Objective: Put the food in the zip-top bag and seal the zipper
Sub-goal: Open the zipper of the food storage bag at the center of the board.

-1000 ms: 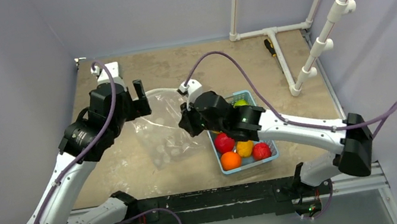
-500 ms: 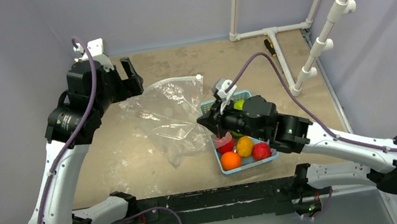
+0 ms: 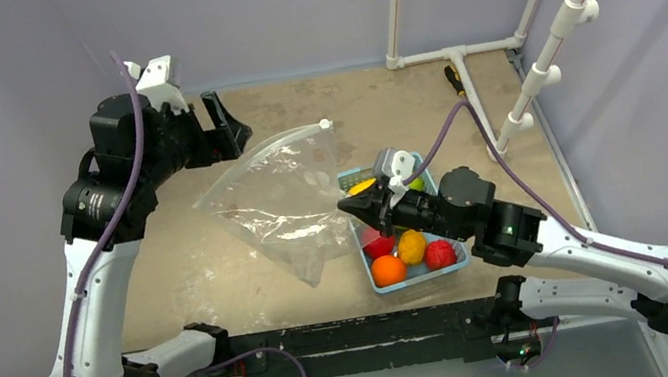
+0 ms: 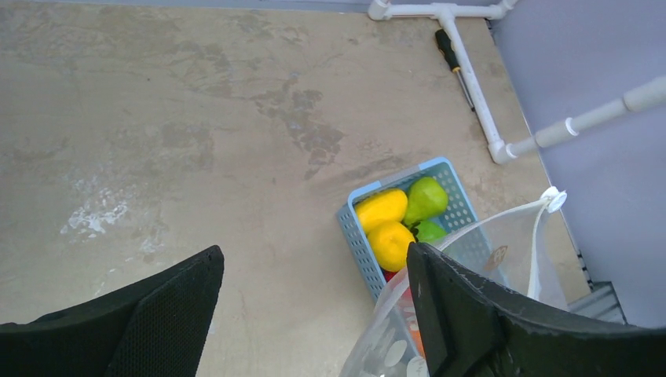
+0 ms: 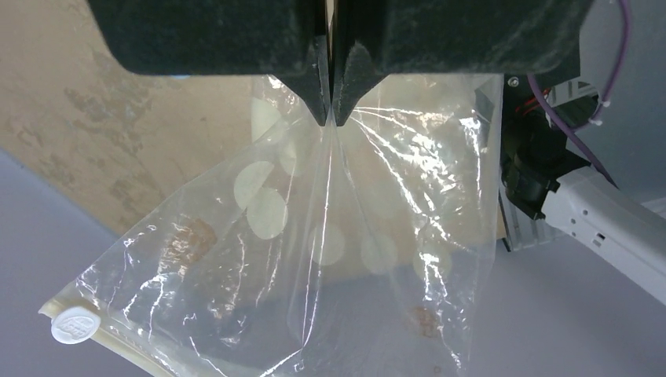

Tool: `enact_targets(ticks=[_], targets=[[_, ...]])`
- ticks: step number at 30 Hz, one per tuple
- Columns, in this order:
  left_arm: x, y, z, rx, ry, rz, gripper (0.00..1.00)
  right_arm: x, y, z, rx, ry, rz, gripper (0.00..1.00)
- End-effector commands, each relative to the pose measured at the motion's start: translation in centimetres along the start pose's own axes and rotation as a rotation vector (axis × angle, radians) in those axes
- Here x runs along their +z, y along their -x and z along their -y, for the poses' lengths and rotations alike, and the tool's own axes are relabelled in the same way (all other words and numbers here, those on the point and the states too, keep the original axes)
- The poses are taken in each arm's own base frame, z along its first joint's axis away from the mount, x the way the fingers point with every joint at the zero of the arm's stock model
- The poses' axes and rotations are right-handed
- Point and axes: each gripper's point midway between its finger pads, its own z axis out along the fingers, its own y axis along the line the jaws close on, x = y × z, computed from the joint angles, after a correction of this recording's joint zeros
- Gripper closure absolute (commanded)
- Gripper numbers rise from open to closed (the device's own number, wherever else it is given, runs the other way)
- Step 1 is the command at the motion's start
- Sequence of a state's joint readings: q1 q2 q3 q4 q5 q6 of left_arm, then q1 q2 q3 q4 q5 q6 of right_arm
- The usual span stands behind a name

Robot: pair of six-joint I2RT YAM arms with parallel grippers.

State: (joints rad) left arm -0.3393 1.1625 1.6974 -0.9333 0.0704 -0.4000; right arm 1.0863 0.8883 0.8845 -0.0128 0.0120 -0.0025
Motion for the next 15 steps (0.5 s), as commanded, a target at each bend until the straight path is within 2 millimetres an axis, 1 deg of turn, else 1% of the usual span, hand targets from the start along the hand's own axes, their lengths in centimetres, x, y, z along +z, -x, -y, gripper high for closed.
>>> enact_targets(ticks=[1,4,7,10,15], targets=[[-1.7,-0.6,1.7,0.013,-0.109,-0.005,0.16,-0.6,3.0,-0.8,-0.109,0.063,0.121,1.0],[-2.1,-1.6,2.8,0.005,-0.185,-0.029,0.19,-0.4,2.7,-0.8,-0.132,0.066,0.114,1.0],[-2.8,-1.9,3.4,0.009,-0.227,-0.028,0.2,-0.4,2.5,-1.3,-0.142,0.098,0.104,1.0],[-3.3,-2.3,4.1,0.007,-0.273,-0.034,0.24,-0.4,2.6,-1.4,-0.164,0.108,0.104,1.0],[-3.7,-3.6,4.2,0.009,-0.299,-0.057,0.29,-0.8,3.3,-1.6,-0.191,0.125,0.117,1.0]])
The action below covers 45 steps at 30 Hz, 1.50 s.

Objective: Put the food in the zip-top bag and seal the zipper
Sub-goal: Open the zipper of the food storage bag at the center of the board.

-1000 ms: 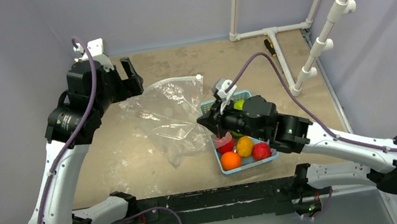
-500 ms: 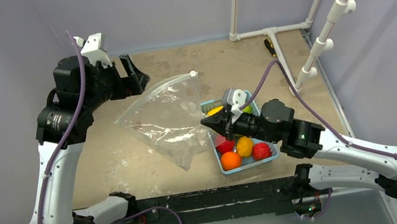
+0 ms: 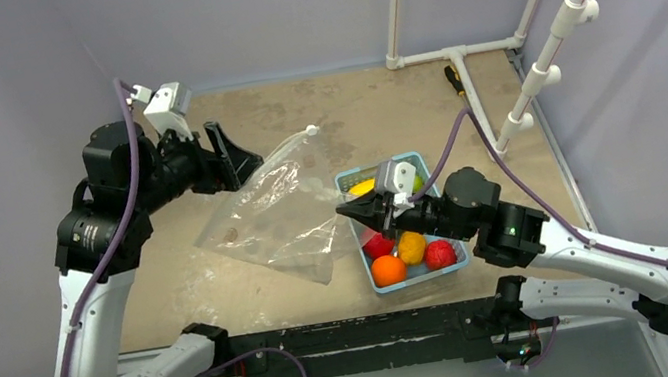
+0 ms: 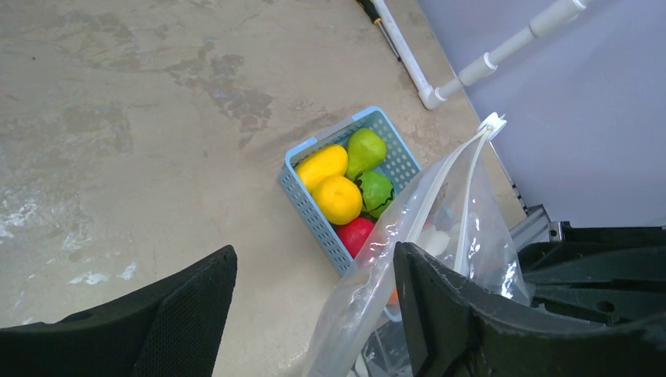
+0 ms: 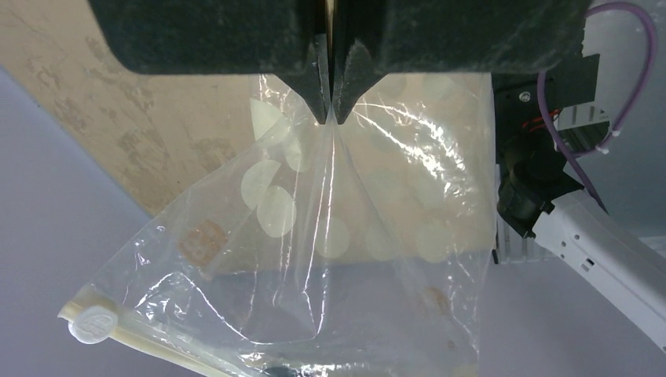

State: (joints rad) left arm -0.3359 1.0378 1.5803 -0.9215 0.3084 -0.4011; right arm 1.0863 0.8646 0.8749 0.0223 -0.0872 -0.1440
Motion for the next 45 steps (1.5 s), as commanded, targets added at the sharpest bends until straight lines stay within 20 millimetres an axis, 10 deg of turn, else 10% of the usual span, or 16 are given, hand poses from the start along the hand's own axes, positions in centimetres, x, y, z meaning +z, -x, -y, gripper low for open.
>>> enact_targets(ticks=[1,11,34,45], targets=[[-0.3,-0.6,1.2,0.011,-0.079,-0.003,0.3,-0.4,2.3,-0.2,-0.054,0.028,0.065,1.0],[-1.1,-2.1,2.2,0.038,-0.161,-0.019,0.47,-1.6,3.5,0.5,-0.07,-0.01,0.095,1.0],[-4.7,-3.0,3.0,0.152,-0.176,0.047,0.3,-3.3,5.8,-1.0,-0.146,0.086,0.143,1.0],[-4.4,-4.2,4.4,0.15,-0.284,0.003,0.51,-3.2,6.7,-1.3,-0.191,0.112,0.174,1.0]])
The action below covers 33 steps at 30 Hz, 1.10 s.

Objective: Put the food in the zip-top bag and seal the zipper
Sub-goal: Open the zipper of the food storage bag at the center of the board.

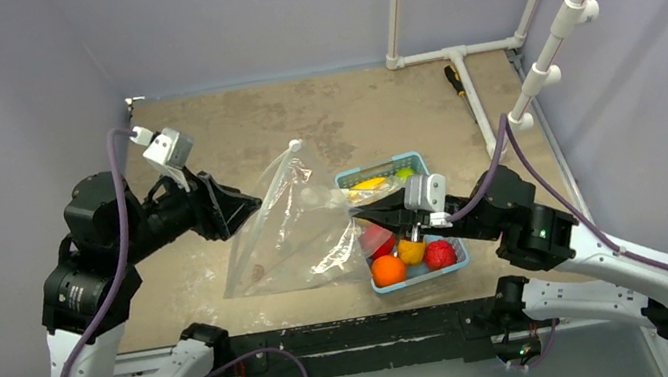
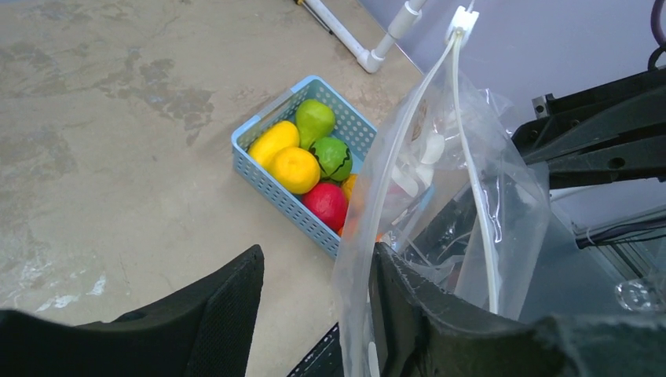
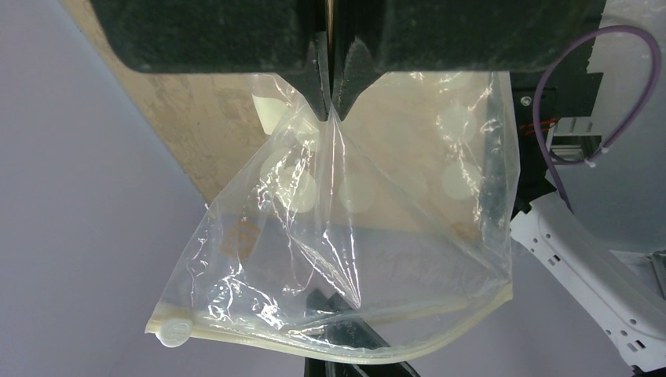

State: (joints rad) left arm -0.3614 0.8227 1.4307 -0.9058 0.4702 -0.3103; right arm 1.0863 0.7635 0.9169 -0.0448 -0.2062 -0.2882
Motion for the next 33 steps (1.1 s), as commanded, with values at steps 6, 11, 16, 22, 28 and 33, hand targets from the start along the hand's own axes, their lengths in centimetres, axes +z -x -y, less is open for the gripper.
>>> enact_targets(ticks=[6,11,16,22,28,33], targets=[[0.2,-0.3,1.4,0.022,-0.099,-0.009,0.8,-0.1,3.0,0.8,-0.04,-0.017,0.078,1.0],[0.2,-0.5,2.0,0.02,-0.137,-0.015,1.0,-0.2,2.4,1.6,-0.02,-0.07,0.059,1.0],[0.5,-0.4,1.0,0.016,-0.081,-0.014,1.0,0.0,2.5,3.2,0.011,-0.17,0.079,0.98],[0.4,0.6,-0.9,0.022,0.043,0.015,1.0,0.3,1.7,4.7,0.053,-0.259,0.045,0.59],[0.1,1.7,-2.4,0.015,0.145,0.052,1.0,0.1,2.2,5.3,0.078,-0.295,0.06,0.43],[-0.3,2.3,-4.7,0.0,0.286,0.069,1.0,1.1,2.4,5.8,0.153,-0.318,0.048,0.3]])
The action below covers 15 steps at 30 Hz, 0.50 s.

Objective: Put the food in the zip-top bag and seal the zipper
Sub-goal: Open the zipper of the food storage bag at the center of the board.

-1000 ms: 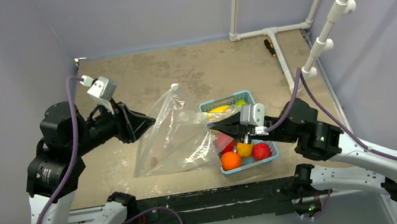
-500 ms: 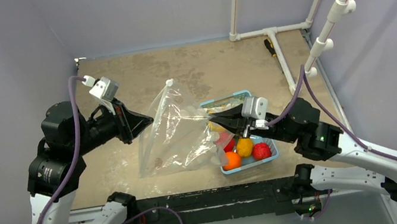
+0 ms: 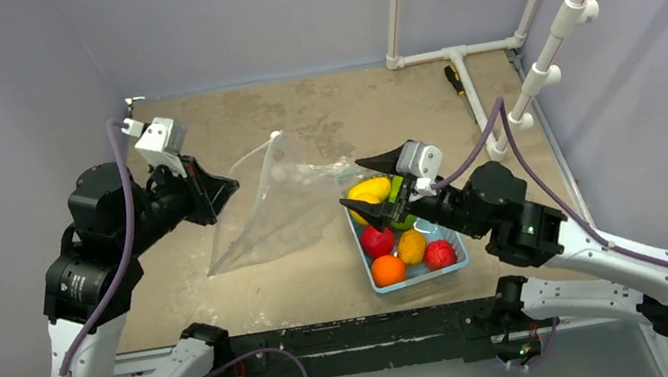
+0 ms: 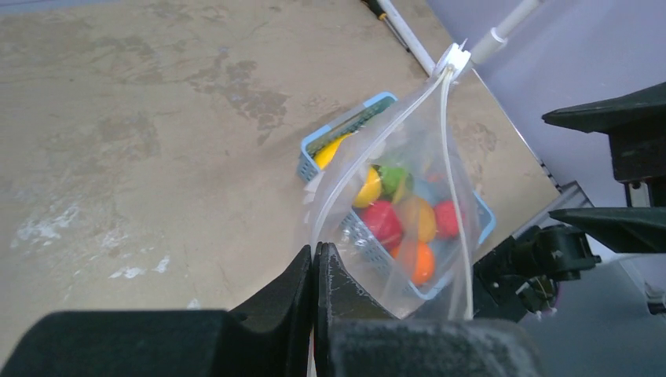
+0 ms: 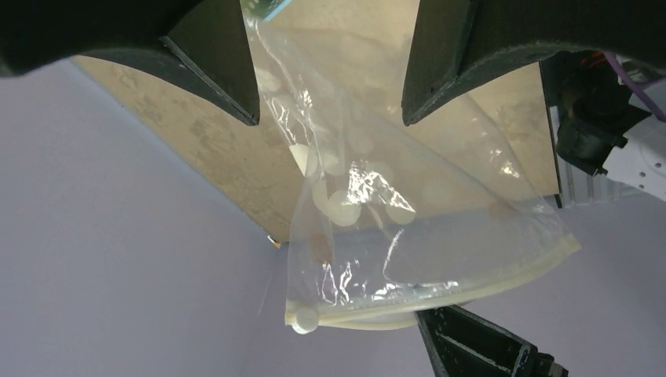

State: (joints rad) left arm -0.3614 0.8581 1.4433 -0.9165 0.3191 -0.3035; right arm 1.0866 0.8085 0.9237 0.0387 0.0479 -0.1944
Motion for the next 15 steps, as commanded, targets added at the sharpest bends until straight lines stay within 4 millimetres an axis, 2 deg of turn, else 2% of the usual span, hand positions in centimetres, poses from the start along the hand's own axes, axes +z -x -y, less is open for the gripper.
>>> enact_targets(ticks=[1,8,12,15], targets=[[-0.7,1.8,-2.2,-0.003,0.154,0.064,1.0,1.3,2.8,1.1,0.085,-0.065,0.047,0.29],[-0.7,2.4,-4.5,-0.034,0.287,0.087,1.0,4.1,2.8,0.9,0.174,-0.075,0.005,0.26],[-0.6,2.4,-6.3,-0.048,0.383,0.088,1.0,5.9,1.6,0.3,0.22,-0.068,-0.036,0.28],[-0.6,2.4,-7.4,-0.057,0.445,0.093,1.0,7.3,1.6,0.2,0.288,-0.084,-0.057,0.28]])
